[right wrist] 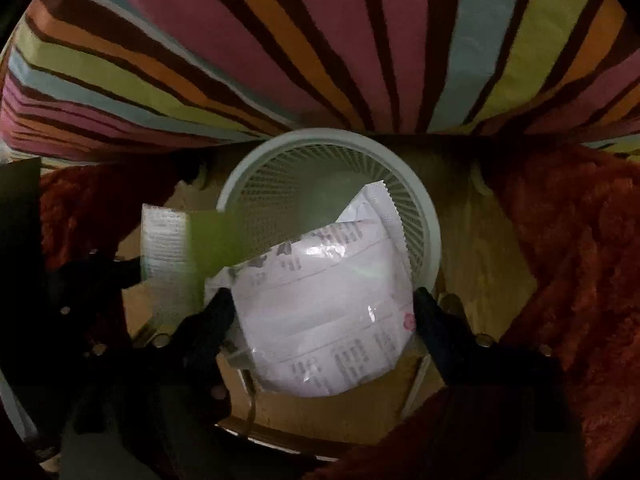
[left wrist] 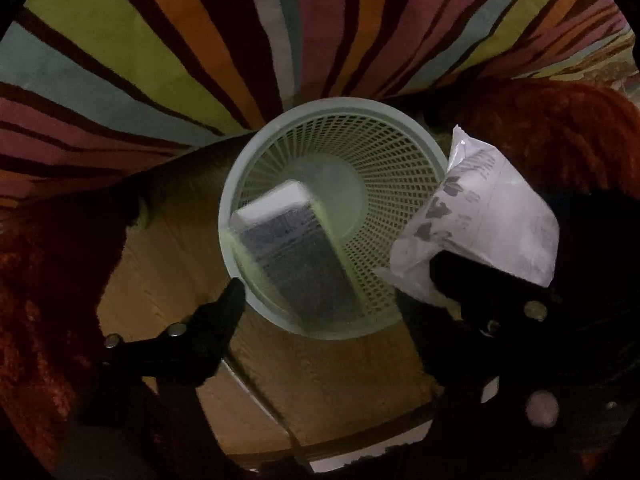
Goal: Collect trash
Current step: 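Carry both items to the wastebasket and open both tools to drop them, then move both tools back over the bed toward the remaining boxes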
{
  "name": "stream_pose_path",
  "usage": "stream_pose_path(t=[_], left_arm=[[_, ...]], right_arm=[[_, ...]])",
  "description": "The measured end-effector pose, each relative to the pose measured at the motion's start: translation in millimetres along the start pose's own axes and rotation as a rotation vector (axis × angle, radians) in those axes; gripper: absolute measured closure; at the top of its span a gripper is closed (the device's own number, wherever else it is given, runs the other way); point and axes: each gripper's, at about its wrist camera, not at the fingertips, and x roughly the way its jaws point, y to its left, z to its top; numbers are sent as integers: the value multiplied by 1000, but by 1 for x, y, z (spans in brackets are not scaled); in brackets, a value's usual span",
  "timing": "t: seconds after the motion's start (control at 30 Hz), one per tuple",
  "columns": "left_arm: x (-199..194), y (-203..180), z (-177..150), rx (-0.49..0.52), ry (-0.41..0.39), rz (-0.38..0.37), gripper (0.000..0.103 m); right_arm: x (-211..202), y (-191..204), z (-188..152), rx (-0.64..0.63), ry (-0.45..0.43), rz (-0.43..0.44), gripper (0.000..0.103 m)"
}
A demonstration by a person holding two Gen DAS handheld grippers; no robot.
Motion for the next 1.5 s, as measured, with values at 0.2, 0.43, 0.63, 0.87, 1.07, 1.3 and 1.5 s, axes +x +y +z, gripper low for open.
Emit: stream_pose_path(t=[0.2, 0.43, 0.63, 0.87, 1.07, 1.3, 1.5], left_arm=[[-2, -11, -6, 24, -19, 21, 21], [-11, -7, -10, 4, -43, 32, 18], [-15, -3, -11, -8, -67, 28, 17], [-18, -4, -11, -21, -68, 25, 17], [-22, -1, -12, -39, -94, 15, 17], [-57, 21, -22, -151, -266, -21, 17], [-99, 37, -34, -220, -438, -7, 17]], right_arm=[[-3, -14, -19, 19, -35, 37, 8], [-2, -17, -17, 25, -36, 52, 8], [-2, -17, -17, 23, -34, 51, 8], [-7, -19, -19, 28, -69, 60, 8], [-24, -22, -25, 38, -163, 80, 8], [-75, -33, -44, 78, -453, 153, 8], [-120, -22, -57, 12, -754, 164, 8]])
